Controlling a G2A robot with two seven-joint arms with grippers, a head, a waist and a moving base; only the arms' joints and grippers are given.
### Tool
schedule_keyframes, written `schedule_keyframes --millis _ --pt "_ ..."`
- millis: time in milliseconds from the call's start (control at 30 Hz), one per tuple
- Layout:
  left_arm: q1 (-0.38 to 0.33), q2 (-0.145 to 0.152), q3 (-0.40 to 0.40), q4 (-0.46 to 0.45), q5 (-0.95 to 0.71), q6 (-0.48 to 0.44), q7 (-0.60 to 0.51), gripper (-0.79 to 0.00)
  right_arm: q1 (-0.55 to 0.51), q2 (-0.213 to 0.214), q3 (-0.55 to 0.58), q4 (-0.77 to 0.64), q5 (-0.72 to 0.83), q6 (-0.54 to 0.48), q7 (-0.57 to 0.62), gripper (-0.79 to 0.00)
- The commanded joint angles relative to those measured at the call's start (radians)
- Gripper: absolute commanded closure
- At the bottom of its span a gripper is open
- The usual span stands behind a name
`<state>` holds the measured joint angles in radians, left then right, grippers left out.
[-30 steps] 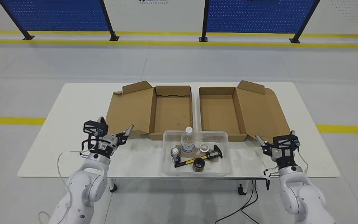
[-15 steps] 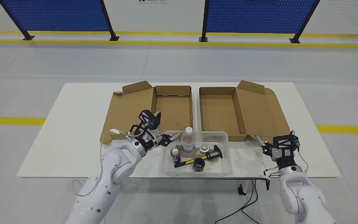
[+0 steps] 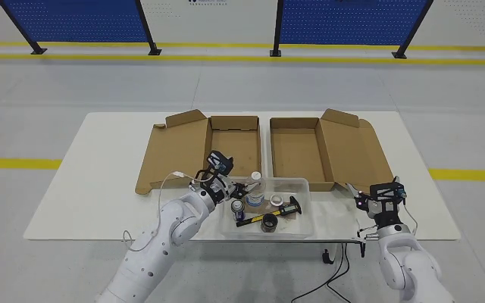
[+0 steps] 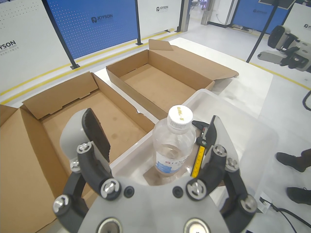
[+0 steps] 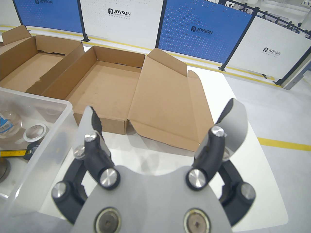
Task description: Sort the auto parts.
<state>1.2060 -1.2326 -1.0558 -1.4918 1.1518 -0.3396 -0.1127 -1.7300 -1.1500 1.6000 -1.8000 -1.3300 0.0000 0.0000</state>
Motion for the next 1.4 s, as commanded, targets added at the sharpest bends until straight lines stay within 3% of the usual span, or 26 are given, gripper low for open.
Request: schedule_keyframes --millis 0,133,367,533,733,800,1067,1133,1233,1367 --pt "-0.006 -0.006 0.018 0.02 -0.009 0.01 0.008 -0.785 0.0 0.0 0.0 0.0 0.0 0.0 0.0 -0.785" --pt "-0.014 -0.015 0.046 0.036 -0.019 0.011 0.016 -0.785 0.0 0.0 0.0 0.0 0.0 0.0 0.0 -0.785" --pt "-0.035 -0.028 0.079 0.057 -0.016 0.026 0.027 -0.714 0.0 0.0 0.0 0.0 0.0 0.0 0.0 -0.785" --pt "-0.057 -0.037 0.101 0.09 -0.006 0.03 0.037 -0.551 0.0 0.0 0.0 0.0 0.0 0.0 0.0 -0.785" --pt "-0.07 -0.044 0.111 0.113 0.015 0.042 0.048 -0.453 0.0 0.0 0.0 0.0 0.0 0.0 0.0 -0.785" --pt "-0.069 -0.045 0.112 0.116 0.023 0.046 0.055 -0.382 0.0 0.0 0.0 0.0 0.0 0.0 0.0 -0.785" --pt "-0.076 -0.049 0.101 0.13 0.018 0.05 0.059 -0.332 0.0 0.0 0.0 0.0 0.0 0.0 0.0 -0.785" --pt "-0.078 -0.05 0.098 0.133 0.022 0.051 0.062 -0.265 0.0 0.0 0.0 0.0 0.0 0.0 0.0 -0.785" --pt "-0.078 -0.05 0.092 0.134 0.024 0.054 0.068 -0.018 0.0 0.0 0.0 0.0 0.0 0.0 0.0 -0.785" --pt "-0.072 -0.053 0.081 0.123 0.023 0.092 0.081 0.0 0.0 0.0 0.0 0.0 0.0 0.0 0.0 -0.785"
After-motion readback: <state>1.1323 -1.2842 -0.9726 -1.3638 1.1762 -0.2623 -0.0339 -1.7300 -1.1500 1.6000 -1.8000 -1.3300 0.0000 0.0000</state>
